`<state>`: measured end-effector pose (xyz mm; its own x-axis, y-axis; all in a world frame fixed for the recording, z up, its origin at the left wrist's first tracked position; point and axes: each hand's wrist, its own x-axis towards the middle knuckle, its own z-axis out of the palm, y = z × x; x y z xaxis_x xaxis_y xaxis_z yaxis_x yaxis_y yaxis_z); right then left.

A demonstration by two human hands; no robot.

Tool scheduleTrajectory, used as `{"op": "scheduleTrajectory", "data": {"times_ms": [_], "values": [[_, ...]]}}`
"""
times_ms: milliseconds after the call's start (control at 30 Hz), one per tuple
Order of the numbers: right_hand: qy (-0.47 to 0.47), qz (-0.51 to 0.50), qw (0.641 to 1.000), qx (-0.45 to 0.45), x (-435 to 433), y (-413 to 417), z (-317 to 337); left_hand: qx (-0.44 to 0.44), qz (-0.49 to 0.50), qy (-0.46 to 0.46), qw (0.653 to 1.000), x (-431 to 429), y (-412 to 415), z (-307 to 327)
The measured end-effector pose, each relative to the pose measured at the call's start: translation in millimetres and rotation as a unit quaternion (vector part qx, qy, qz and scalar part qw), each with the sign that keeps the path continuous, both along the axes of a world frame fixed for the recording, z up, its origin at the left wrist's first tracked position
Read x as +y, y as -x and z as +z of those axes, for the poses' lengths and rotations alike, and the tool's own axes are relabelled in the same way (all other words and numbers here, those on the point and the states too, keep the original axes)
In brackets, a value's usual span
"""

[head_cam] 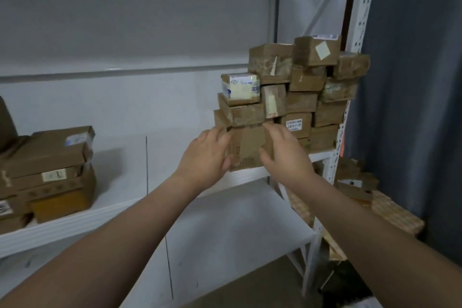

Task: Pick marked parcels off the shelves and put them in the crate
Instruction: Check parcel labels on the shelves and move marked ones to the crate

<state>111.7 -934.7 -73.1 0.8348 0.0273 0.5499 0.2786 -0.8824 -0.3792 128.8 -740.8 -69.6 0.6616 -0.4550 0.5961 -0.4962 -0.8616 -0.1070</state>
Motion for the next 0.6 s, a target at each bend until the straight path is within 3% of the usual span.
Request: {"op": "scheduleTrajectory", "data": {"times_ms": [233, 500, 600], "values": [[-0.051, 0.002, 0.998, -0.041, -16.9, -81.3, 44.9, 0.042, 0.017, 0.143, 0.989, -17.6, -87.0, 56.4], [-0.092, 0.023, 0.995, -0.032, -14.0, -150.6, 59.7, 0.125, 0.023, 0.169, 0.978, -43.9, -171.9, 86.8], [-0.151, 0.055, 0.987, -0.029, -12.1, -163.2, 59.6, 0.114, -0.029, 0.219, 0.969, -42.8, -180.1, 77.0]]}}
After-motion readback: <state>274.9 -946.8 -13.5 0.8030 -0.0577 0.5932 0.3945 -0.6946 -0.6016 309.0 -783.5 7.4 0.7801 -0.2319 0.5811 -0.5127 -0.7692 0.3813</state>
